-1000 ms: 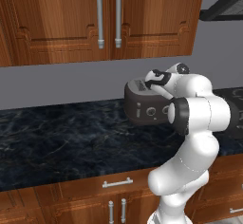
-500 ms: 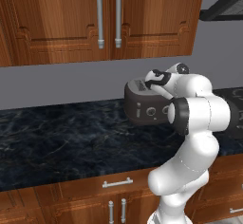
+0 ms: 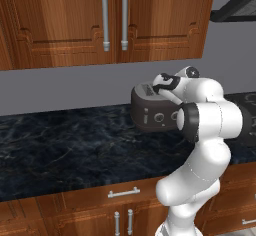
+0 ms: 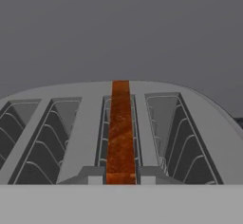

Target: Start the toaster. Once the lever pops up, take the bread to the plate on the dining counter.

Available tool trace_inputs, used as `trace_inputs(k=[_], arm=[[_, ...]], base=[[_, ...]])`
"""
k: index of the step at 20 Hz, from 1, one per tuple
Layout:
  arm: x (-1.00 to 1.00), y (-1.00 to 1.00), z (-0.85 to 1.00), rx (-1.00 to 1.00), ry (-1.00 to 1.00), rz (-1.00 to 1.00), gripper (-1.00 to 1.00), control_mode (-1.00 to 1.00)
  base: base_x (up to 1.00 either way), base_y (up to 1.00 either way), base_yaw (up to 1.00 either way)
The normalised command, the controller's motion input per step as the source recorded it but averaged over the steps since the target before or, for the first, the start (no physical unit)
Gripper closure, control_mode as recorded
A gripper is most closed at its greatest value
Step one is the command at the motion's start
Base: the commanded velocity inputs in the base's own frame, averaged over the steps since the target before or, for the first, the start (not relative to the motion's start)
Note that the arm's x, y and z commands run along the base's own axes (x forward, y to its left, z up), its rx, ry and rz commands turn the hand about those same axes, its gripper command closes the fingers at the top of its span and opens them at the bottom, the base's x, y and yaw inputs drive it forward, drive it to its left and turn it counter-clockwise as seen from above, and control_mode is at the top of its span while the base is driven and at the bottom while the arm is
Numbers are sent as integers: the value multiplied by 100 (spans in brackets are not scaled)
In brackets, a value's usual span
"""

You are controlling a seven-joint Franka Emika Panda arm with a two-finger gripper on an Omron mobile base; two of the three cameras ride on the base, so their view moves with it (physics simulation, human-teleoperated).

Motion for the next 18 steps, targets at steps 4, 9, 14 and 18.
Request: trace_inputs(k=[4,9,14,18], arm=[[0,0,0,0,0,0,100,-100],[0,0,0,0,0,0,100,-100],[0,0,0,0,0,0,100,-100],[0,0,0,0,0,0,100,-100]], base=[[0,0,0],[0,0,0],[0,0,0],[0,0,0]])
